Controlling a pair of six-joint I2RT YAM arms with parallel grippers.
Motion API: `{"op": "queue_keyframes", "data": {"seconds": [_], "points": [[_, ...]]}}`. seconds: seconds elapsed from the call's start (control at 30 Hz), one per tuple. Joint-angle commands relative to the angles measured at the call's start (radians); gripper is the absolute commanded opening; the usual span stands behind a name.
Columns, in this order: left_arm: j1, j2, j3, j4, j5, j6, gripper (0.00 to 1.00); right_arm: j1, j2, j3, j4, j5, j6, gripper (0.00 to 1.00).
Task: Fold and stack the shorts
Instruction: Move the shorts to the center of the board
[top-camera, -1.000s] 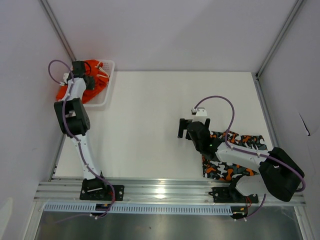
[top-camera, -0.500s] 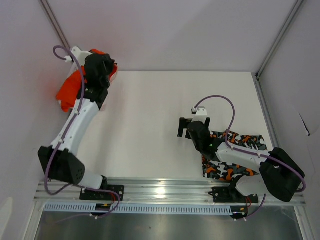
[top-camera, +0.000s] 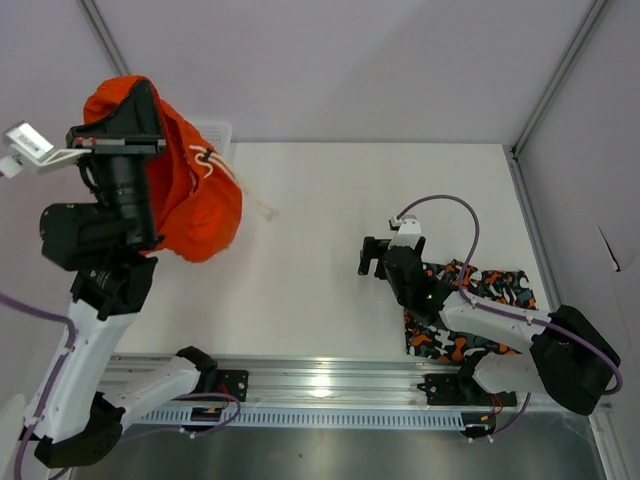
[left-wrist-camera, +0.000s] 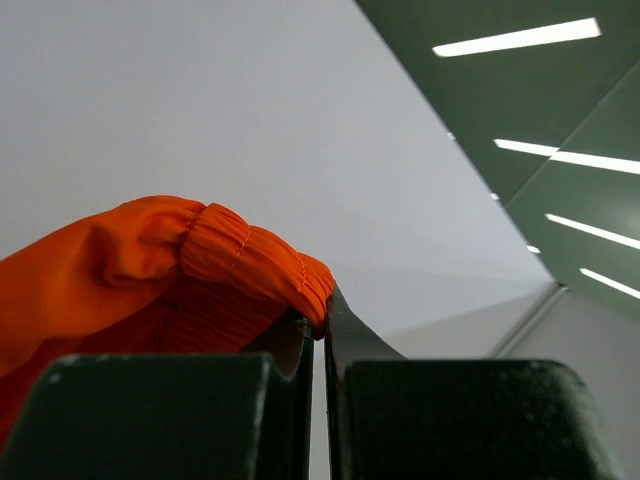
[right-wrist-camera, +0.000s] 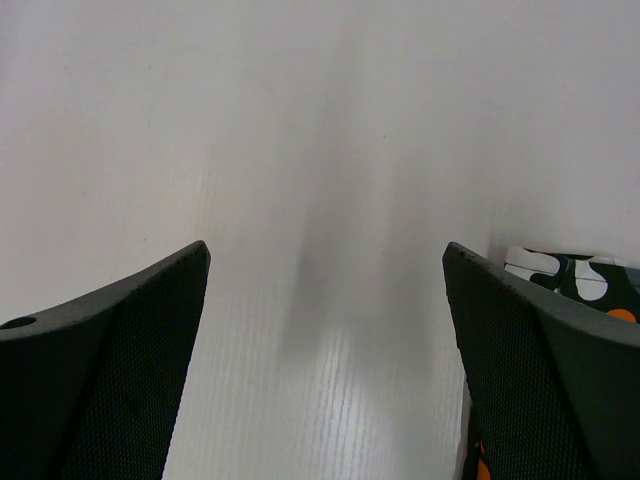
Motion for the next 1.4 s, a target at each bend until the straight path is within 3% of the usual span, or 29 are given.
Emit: {"op": "queue_keyframes", "data": {"seconds": [0.0, 0.23, 0.47, 0.77, 0.97, 1.1, 1.37], "points": [[-0.049, -0.023, 0.003, -0.01, 0.027, 0.008, 0.0, 0.003, -0.059, -0.028, 0.086, 0.02, -0.018, 0.99], [-0.181, -0.035, -0.072, -0.033, 0.072, -0.035, 0.0, 0.001, -0.088, -0.048, 0.098, 0.029, -0.023, 0.99], [-0.226, 0.035, -0.152, -0.118, 0.121, -0.125, 0.0, -0.002, -0.114, -0.063, 0.111, 0.015, -0.034, 1.0], [-0.285, 0.237, -0.339, -0.079, 0.133, -0.254, 0.0, -0.017, -0.166, -0.096, 0.12, 0.012, -0.031, 0.99], [-0.33, 0.3, -0.361, -0.064, 0.116, -0.254, 0.0, -0.017, -0.208, -0.149, 0.236, -0.18, -0.092, 1.0], [-0.333, 0.299, -0.379, -0.07, 0.125, -0.274, 0.0, -0.009, -0.164, -0.123, 0.235, -0.245, -0.116, 0.99], [-0.336, 0.267, -0.384, -0.107, 0.127, -0.296, 0.0, 0.073, -0.012, -0.044, 0.223, -0.233, -0.169, 0.97]]}}
